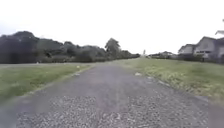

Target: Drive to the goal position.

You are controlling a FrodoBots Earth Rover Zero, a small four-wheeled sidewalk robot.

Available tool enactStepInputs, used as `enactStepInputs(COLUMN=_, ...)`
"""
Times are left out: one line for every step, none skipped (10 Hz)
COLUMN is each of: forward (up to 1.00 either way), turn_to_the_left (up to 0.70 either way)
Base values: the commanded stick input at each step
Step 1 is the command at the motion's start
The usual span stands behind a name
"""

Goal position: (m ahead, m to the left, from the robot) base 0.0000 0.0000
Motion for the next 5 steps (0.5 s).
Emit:
enactStepInputs(forward=0.85, turn_to_the_left=0.03)
enactStepInputs(forward=0.85, turn_to_the_left=0.00)
enactStepInputs(forward=0.85, turn_to_the_left=0.00)
enactStepInputs(forward=0.85, turn_to_the_left=0.00)
enactStepInputs(forward=0.85, turn_to_the_left=0.00)
